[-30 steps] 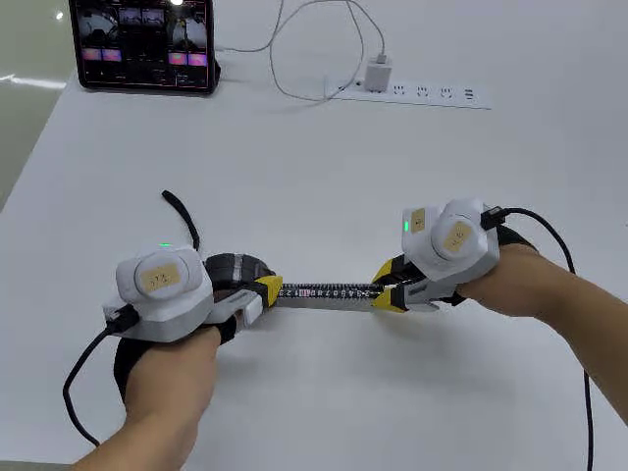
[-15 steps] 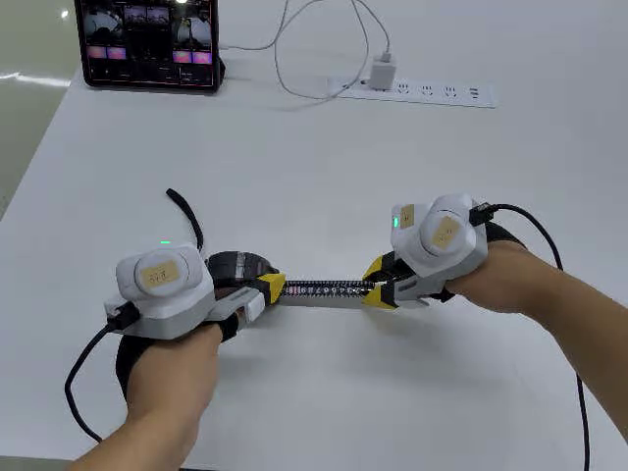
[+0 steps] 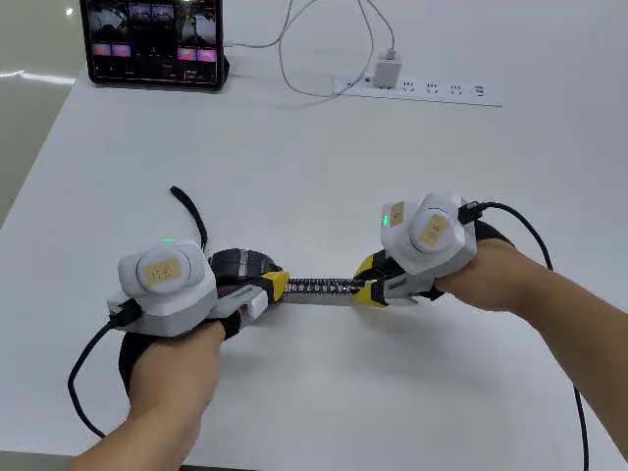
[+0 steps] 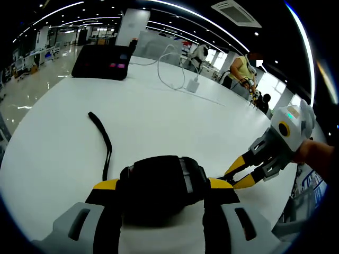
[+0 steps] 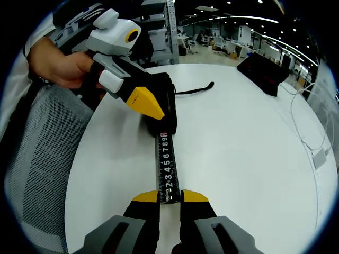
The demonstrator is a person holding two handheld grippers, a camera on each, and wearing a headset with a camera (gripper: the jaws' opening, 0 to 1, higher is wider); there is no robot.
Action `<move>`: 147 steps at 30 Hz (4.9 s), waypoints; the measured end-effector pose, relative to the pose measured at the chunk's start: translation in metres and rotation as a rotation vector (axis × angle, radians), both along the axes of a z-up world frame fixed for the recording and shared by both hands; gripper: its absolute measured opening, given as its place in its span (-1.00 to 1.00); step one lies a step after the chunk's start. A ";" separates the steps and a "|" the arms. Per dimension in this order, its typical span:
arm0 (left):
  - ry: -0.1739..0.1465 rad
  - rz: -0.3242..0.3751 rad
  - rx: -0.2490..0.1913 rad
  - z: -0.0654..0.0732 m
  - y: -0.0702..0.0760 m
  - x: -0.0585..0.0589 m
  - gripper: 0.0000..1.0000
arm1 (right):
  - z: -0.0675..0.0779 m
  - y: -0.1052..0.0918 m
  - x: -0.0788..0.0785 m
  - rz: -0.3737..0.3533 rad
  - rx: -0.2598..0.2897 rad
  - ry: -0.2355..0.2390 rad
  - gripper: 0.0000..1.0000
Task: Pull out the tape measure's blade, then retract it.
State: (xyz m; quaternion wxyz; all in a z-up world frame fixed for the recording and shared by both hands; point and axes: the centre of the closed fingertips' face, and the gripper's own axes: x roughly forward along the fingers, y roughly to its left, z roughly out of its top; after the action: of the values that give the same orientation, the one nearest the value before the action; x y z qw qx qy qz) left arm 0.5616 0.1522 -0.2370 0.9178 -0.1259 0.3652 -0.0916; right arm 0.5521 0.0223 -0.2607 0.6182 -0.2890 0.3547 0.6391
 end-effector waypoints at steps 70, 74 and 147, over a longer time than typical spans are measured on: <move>-0.003 0.000 -0.010 0.000 0.000 0.001 0.16 | -0.002 0.084 -0.005 0.042 0.093 0.024 -0.81; -0.003 0.001 -0.010 0.000 0.000 0.001 0.16 | -0.002 0.084 -0.005 0.042 0.093 0.022 -0.80; -0.056 -0.189 0.047 0.024 -0.011 -0.013 0.52 | 0.015 0.053 -0.004 -0.138 0.133 -0.035 -0.26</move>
State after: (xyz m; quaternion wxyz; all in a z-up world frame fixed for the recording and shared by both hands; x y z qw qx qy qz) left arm 0.5487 0.1407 -0.2129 0.9176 -0.0667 0.3517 -0.1729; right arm 0.5479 0.0757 -0.2461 0.6845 -0.2334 0.3197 0.6122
